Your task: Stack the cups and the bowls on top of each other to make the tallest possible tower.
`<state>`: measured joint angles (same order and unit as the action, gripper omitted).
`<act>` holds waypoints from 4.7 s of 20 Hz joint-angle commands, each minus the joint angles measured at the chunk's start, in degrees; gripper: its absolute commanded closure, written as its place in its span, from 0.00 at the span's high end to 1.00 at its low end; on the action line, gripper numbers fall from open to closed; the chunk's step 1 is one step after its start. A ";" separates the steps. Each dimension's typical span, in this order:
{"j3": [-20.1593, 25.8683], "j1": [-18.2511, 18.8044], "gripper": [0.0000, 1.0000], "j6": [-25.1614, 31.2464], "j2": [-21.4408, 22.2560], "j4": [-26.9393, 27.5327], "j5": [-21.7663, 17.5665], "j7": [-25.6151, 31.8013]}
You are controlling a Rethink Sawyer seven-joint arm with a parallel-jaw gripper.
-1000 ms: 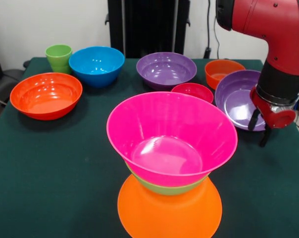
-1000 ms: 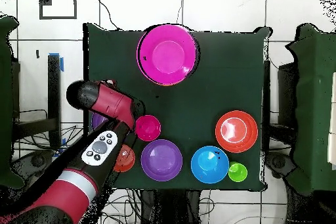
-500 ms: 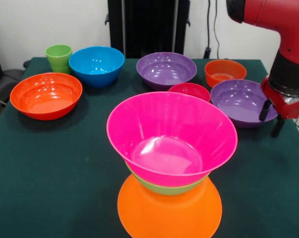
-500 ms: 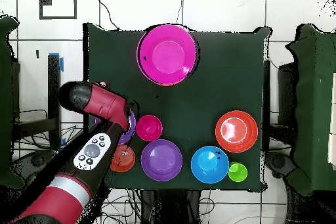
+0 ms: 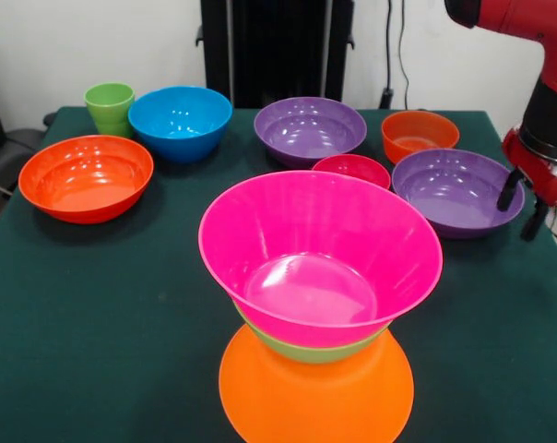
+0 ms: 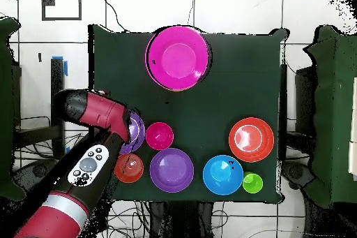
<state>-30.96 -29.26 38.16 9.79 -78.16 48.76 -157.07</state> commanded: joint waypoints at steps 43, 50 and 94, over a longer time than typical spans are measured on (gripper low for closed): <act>7.21 1.42 1.00 -5.19 -7.22 -2.08 -2.55 -7.90; 6.53 1.55 0.00 -3.81 -7.36 -1.32 -3.49 -7.08; -22.67 20.96 0.00 59.94 -0.69 50.22 -12.77 -13.48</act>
<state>-50.91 -14.47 83.18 16.02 -48.05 37.41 -157.07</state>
